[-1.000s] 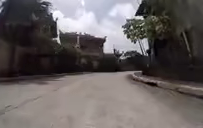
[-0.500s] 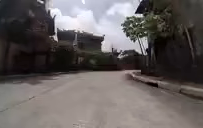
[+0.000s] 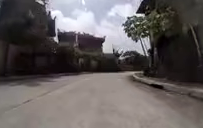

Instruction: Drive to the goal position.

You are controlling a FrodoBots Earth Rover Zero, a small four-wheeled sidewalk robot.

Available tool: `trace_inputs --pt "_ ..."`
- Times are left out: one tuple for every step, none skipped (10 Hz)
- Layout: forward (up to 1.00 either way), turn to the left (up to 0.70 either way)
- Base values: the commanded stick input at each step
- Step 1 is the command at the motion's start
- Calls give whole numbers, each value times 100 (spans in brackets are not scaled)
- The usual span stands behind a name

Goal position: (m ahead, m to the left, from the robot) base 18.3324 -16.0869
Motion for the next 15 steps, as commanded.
trace_inputs --pt "50 1" --pt "50 1" --pt "50 1" --pt "50 1" --pt "50 1" --pt "50 1" --pt "50 1" --pt "50 1" --pt "50 1" --pt "50 1" --pt "50 1" --pt "50 1" --pt "50 1" --pt "50 1" --pt "50 1"
